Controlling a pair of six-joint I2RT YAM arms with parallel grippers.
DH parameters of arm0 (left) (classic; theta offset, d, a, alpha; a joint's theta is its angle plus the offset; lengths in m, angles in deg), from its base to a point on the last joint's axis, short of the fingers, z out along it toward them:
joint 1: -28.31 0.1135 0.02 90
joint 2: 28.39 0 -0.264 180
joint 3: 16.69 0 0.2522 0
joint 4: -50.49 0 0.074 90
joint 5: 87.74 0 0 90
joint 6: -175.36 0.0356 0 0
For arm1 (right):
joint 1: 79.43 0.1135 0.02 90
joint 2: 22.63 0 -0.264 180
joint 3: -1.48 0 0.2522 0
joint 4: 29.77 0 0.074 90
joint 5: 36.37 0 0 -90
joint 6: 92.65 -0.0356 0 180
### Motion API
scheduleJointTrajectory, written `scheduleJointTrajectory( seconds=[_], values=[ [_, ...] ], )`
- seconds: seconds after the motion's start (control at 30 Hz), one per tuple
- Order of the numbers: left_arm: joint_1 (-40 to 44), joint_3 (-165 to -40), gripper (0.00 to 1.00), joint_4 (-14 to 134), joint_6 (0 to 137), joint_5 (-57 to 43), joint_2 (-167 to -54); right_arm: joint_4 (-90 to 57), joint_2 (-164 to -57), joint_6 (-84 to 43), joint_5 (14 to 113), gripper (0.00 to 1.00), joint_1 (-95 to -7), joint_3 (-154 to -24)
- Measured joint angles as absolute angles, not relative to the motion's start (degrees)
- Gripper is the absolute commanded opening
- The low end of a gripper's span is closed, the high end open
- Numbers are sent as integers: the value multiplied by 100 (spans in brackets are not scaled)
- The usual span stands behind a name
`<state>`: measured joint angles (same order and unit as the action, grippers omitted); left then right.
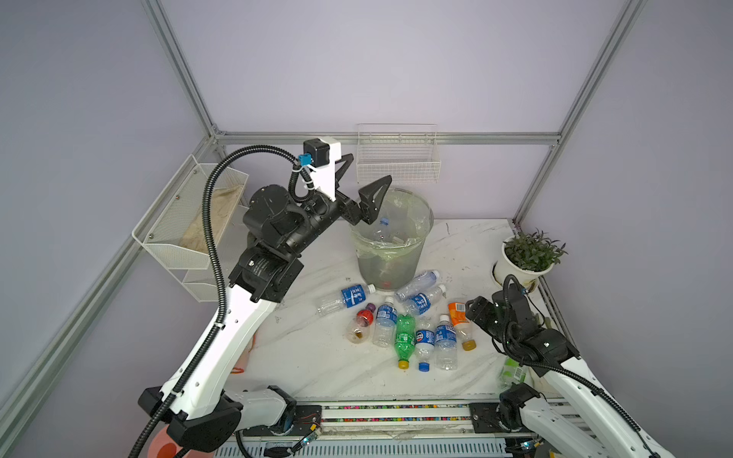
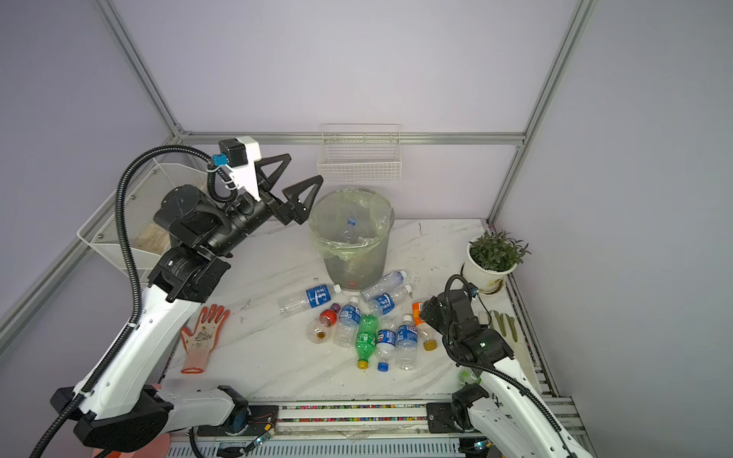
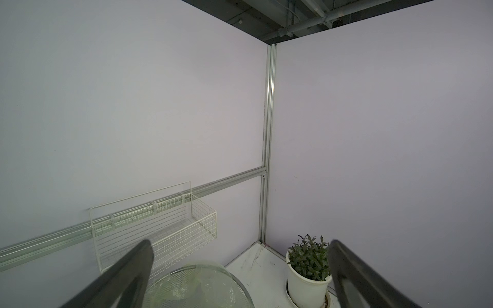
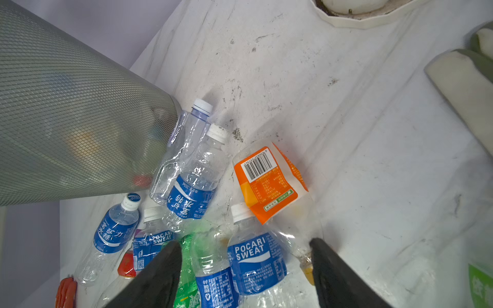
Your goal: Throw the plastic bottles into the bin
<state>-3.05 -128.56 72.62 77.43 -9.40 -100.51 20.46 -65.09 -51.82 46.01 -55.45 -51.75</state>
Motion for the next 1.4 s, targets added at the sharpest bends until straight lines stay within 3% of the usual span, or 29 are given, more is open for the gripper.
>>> scheduleJointTrajectory(
  seconds=[0.77,1.4],
  values=[
    [-403,-9560,99,7460,7422,-326,-7793,1696,-7599,-4175,5139,70,-5376,-5199],
    [-403,-7704,100,8969,6915,660,-5964,1548,-9215,-4649,4514,68,-2867,-7144]
  ],
)
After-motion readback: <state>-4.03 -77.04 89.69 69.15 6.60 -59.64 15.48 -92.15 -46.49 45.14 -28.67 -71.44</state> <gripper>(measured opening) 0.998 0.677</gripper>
